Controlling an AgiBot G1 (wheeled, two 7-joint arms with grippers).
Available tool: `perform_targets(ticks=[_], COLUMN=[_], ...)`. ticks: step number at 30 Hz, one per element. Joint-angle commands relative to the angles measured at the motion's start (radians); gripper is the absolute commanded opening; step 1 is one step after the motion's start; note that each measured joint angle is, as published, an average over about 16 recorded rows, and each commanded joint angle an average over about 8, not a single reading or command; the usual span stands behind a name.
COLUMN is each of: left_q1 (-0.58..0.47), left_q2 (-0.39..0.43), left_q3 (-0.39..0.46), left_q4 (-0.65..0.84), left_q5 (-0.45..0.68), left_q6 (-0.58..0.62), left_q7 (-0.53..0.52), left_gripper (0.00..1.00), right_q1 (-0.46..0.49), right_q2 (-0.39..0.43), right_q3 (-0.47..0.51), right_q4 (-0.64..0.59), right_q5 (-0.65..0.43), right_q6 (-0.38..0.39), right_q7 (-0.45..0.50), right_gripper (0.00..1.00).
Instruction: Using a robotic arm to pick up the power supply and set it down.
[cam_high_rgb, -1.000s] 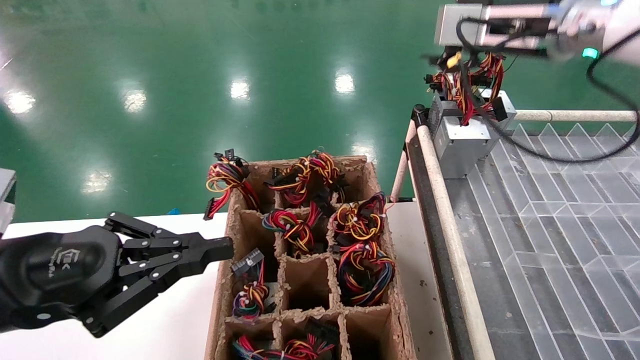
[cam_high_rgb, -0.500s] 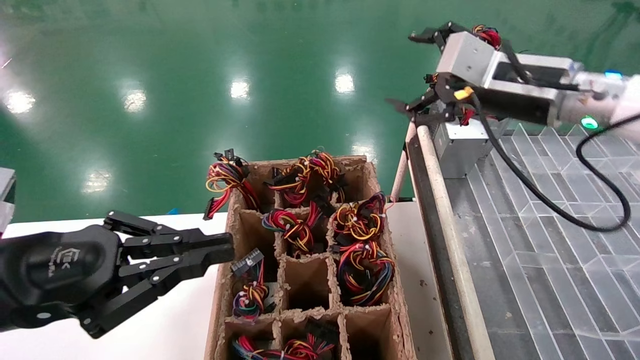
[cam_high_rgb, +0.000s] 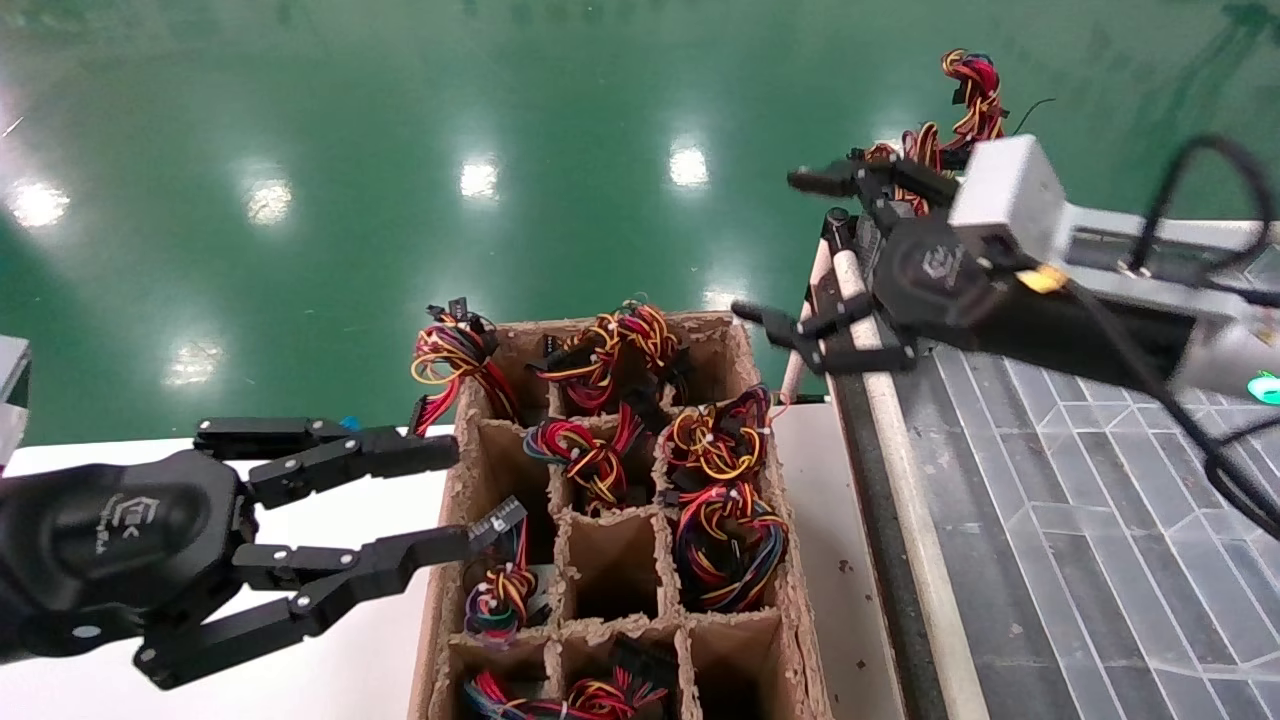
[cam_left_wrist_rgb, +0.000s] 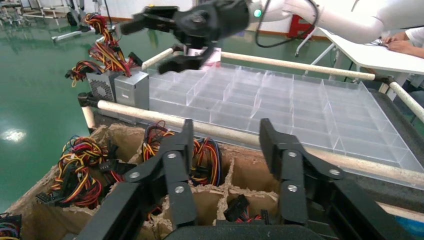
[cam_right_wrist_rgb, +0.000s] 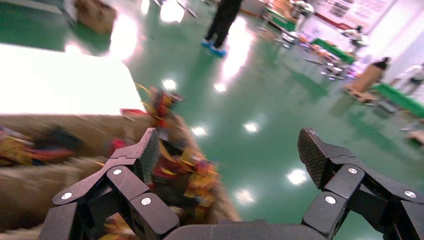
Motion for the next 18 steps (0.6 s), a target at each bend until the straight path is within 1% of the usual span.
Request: perform_targets(ticks=[1, 14, 18], left_q1=[0.000, 0.000, 0.000], left_q2=[0.000, 0.000, 0.000], left_q3=[0.000, 0.000, 0.000], left_q4=[0.000, 0.000, 0.000], left_q5=[0.000, 0.000, 0.000], left_q6=[0.000, 0.000, 0.000], left_q7=[0.000, 0.000, 0.000], left_gripper=[1.00, 1.00, 1.00], right_q1=[-0.038, -0.284, -0.325], right_q2=[0.021, 0.157, 0.179], right_q3=[0.015, 0.115, 0.131], right_q4=[0.043, 0.320, 0.366], right_q5=[0.029, 0.220, 0.251], right_q6=[-0.025, -0.192, -0.219], right_q7=[0.046, 0.348, 0.398], right_gripper=[1.00, 1.00, 1.00])
